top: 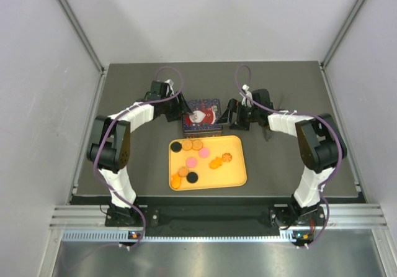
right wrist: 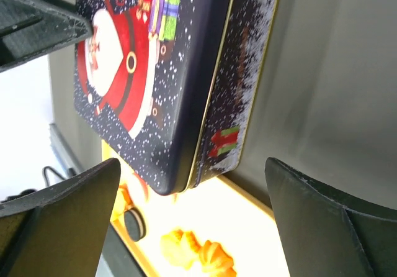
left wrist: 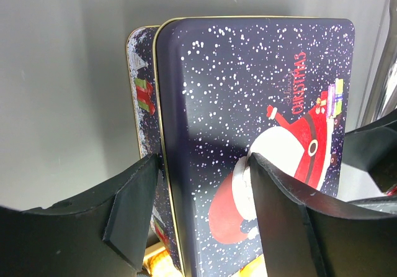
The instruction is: Pack the cookies
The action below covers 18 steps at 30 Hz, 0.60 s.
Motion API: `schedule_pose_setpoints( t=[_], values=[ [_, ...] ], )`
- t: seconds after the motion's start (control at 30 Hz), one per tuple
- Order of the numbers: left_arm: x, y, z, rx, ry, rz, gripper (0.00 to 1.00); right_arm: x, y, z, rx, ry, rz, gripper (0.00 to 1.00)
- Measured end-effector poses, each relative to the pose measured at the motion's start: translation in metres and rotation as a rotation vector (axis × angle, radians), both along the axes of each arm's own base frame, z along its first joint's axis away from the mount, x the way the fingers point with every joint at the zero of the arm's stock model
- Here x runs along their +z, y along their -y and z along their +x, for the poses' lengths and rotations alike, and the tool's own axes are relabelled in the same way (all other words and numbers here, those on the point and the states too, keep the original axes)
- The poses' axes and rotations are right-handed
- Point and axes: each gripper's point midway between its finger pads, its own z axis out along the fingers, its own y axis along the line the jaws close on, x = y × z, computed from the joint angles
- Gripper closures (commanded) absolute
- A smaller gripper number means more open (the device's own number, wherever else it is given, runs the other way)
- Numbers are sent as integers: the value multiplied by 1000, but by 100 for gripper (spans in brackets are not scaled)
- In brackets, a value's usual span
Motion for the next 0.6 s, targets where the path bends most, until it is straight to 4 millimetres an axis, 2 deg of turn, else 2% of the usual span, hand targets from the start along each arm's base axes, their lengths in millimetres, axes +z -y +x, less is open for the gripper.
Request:
schedule_pose_setpoints(
  t=[0.2,0.4,0.6],
  values=[
    [0,0,0,-2,0,-2,35,0,-5,-7,13,-20,25,0],
    [0,1,0,-1,-1,-4,35,7,-20,-9,36,-3,64,5],
    [-1,1,-1,3,-4,-10,36,-3,-27,-12,42,-26,65,25]
  ],
)
